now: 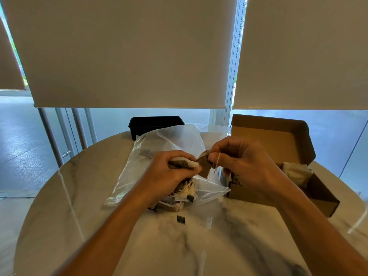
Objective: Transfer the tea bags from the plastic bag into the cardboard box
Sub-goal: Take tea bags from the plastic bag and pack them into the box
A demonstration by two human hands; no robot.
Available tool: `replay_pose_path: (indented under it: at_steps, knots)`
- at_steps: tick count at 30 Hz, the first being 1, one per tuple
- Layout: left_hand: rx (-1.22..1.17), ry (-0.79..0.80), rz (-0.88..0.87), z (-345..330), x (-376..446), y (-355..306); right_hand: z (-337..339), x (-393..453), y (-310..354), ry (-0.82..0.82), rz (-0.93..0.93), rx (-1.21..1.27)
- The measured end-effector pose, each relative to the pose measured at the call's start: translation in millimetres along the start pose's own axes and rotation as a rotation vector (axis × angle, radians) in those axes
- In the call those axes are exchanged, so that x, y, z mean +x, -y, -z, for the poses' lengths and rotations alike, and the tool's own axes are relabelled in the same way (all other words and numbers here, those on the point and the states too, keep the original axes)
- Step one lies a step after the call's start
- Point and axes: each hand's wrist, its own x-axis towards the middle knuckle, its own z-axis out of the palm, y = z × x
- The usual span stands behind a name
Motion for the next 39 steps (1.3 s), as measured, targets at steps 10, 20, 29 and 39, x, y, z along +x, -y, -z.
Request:
replay_pose_path:
  at_steps: [10,20,29,39]
  knots:
    - [0.046,0.035,0.021,0,0,1,10,11,10,-0.009,0.021,-0.205]
    - [-0.055,-0.046,0.079,7,2,3,96,26,-13,-0.038,-0.192,-0.418]
    - [-0.037,-0.038,0.09,5,3,5,95,23,-67,0.056,-0.406,-0.397]
    - [-0.001,-0.027,0.079,4,2,5,82,25,-74,0.074,-0.387,-0.438]
